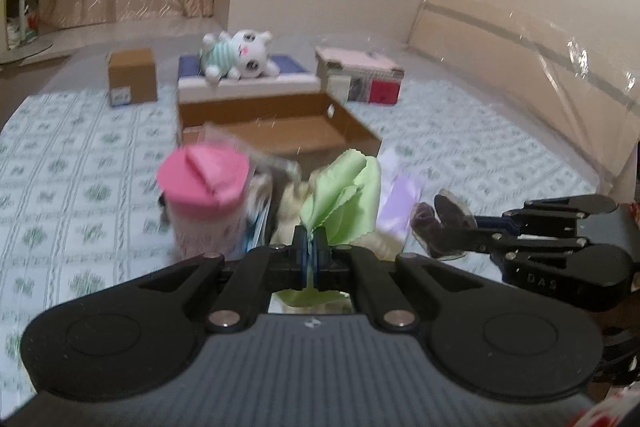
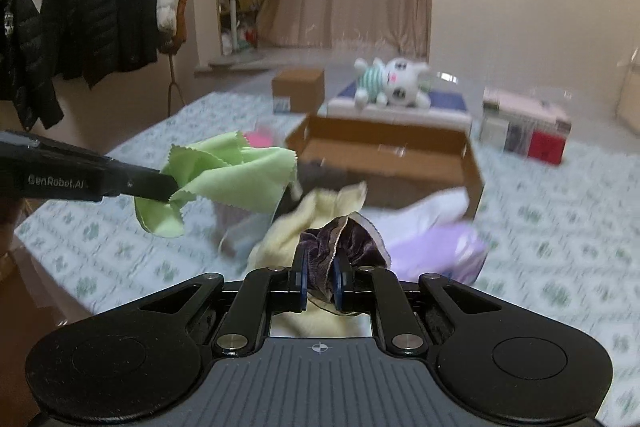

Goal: Organize soft objects
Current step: 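Carry both items to the cardboard box and open the left gripper over it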

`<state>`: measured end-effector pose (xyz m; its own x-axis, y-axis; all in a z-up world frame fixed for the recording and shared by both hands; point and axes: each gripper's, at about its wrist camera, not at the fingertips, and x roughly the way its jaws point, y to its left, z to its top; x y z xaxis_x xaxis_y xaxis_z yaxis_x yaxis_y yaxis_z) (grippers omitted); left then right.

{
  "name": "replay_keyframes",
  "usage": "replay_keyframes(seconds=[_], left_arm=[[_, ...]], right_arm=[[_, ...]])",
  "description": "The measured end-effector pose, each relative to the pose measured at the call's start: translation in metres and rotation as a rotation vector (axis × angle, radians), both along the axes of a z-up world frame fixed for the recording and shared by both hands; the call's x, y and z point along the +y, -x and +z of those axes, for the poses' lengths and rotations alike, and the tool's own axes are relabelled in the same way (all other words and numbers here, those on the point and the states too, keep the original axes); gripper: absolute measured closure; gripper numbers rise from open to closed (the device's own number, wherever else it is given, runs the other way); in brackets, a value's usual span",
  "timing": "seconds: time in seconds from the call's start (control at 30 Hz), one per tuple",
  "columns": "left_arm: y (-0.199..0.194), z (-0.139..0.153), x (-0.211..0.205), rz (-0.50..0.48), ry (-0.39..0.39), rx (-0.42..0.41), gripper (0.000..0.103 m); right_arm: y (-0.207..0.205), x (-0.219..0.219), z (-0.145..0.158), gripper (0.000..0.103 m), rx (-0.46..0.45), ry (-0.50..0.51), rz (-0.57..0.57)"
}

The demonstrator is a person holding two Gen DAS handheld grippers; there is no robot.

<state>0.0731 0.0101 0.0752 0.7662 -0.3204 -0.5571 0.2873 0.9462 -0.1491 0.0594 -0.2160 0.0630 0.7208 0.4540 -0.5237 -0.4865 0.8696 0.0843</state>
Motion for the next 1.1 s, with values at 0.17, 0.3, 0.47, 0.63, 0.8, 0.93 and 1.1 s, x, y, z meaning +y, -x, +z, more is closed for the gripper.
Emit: replay_keyframes(seconds=[0.17,0.3,0.47,0.63,0.8,0.93,1.1], left_arm=[[-0.048,0.027,-0.004,-0.013,0.019,-0.029,0.101],[-0.095,0.041,-0.004,-0.016,0.005,-0.037,0.101],[-0.167,0.043,0.002,-0.021,-0.015,-0.009,0.101],[-0.232,0.036,0.010,-0.014,-0.052,0.034,0.101],[-0.281,0.009,0.013,-0.010,-0.073,0.100,0.101],[-0.312,-0.010,0.014,0.003,-0.079,0.143,0.098],[-0.326,-0.015,0.021,0.021,-0.076,0.130,0.081]], right_arm=[[-0.045,-0.008,0.024,0.091,-0.024,-0.027,0.003],[-0.092,-0.012,0.034,0.091,-0.037,-0.022,-0.011],[-0.164,-0.011,0.033,0.091,-0.019,0.006,-0.005],[-0.231,-0.006,0.019,0.091,0.032,0.012,-0.001],[-0.280,-0.001,-0.002,0.091,0.090,-0.009,-0.018],[-0.303,0.005,-0.015,0.091,0.113,-0.008,-0.018],[-0.317,0.008,-0.027,0.091,0.134,-0.019,-0.028]])
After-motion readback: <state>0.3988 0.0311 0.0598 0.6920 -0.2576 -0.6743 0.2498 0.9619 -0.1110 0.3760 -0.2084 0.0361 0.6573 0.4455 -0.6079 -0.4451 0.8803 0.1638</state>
